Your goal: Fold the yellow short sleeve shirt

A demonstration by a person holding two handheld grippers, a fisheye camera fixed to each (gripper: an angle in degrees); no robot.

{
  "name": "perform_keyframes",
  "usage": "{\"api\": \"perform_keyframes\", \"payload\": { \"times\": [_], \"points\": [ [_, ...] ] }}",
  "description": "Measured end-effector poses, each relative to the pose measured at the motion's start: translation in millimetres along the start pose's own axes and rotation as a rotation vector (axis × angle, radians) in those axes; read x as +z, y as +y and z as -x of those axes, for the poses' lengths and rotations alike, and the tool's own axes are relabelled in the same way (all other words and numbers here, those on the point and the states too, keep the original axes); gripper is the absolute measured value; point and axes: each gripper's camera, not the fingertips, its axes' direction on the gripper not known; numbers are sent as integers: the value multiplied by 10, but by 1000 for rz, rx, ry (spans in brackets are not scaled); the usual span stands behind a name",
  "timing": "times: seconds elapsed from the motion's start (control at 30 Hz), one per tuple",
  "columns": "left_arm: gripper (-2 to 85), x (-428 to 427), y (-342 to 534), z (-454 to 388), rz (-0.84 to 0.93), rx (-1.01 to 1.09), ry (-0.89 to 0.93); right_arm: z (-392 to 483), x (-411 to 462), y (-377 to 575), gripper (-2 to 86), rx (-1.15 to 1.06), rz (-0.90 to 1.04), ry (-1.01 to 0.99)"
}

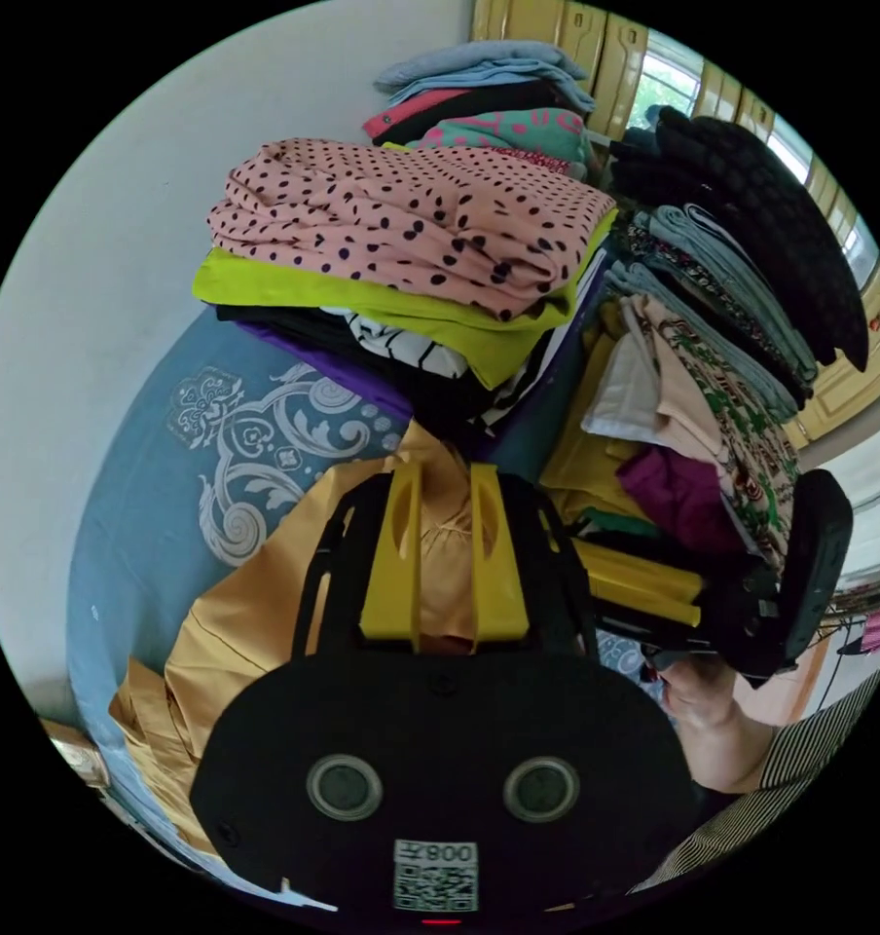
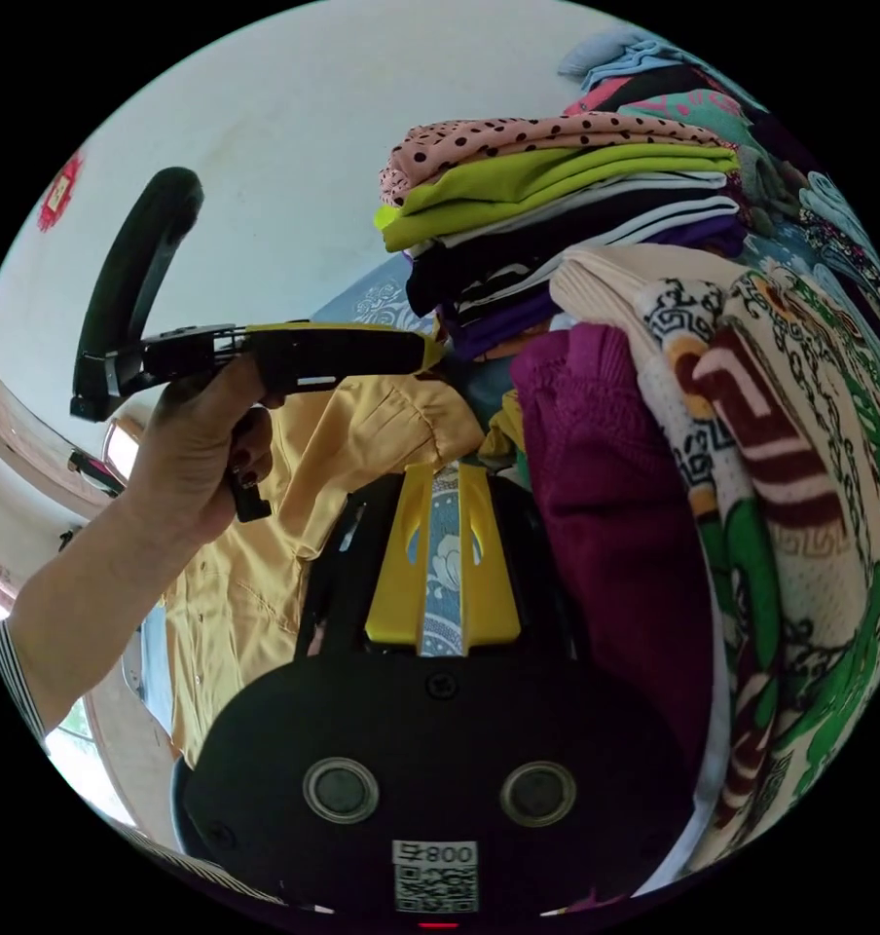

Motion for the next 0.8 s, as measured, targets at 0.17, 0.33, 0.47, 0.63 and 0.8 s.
{"api": "perform_keyframes", "payload": {
  "times": [0.17, 0.33, 0.47, 0.63, 0.8],
  "points": [
    [16, 135, -55, 75, -29, -14, -14, -96, 98, 15, 34, 4, 1, -14],
    [7, 212, -82, 235, -43, -38, 33, -164, 183, 37, 21, 18, 0, -38],
    [5, 209, -82, 428, -75, -75, 75, -199, 248, 65, 9, 22, -2, -80],
    [4, 55, -16, 742, -142, -139, 143, -80, 264, 126, 3, -24, -43, -110],
    [4, -239, 198, 1216, -238, -227, 226, 263, 128, 222, 1, -127, -168, -159]
  ]
}}
